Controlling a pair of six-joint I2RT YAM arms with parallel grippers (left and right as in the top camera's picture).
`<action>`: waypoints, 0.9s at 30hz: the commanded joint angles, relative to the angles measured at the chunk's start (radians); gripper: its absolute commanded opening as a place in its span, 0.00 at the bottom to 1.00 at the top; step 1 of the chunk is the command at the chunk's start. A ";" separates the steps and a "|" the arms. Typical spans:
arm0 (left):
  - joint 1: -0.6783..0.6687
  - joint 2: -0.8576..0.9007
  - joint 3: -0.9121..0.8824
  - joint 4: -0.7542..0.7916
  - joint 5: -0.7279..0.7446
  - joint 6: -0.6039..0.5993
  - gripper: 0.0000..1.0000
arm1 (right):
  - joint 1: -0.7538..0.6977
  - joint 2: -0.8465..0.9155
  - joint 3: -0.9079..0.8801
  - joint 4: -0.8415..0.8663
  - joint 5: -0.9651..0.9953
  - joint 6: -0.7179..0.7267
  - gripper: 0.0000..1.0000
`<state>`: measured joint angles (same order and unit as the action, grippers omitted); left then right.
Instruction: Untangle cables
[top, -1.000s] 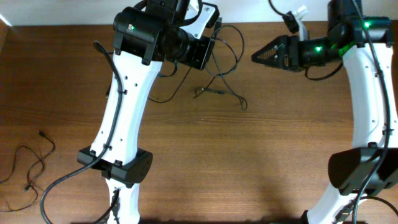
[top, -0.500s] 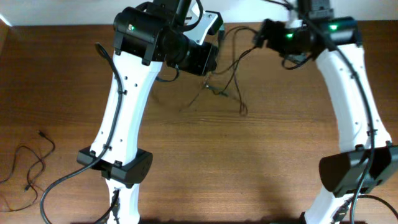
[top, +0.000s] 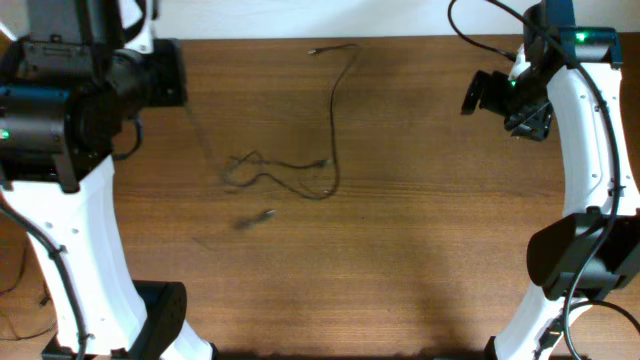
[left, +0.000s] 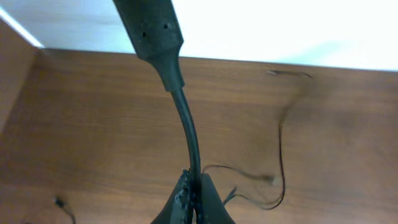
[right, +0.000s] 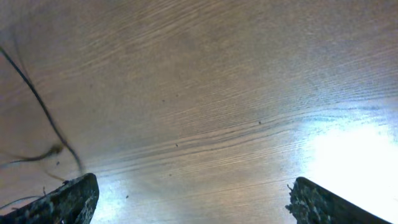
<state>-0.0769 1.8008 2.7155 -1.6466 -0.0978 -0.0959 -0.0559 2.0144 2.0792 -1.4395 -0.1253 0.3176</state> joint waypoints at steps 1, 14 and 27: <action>0.003 -0.006 0.010 0.077 0.130 -0.042 0.00 | 0.026 0.006 -0.002 -0.002 -0.282 -0.210 0.99; -0.015 -0.031 0.010 0.330 0.494 -0.101 0.00 | 0.412 0.047 -0.002 0.302 -0.420 -0.064 0.99; -0.015 -0.030 0.010 0.349 0.528 -0.101 0.00 | 0.488 0.141 -0.002 0.415 -0.586 -0.041 0.99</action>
<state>-0.0906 1.7931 2.7155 -1.3060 0.4091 -0.1848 0.4263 2.1597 2.0773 -1.0317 -0.5793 0.3138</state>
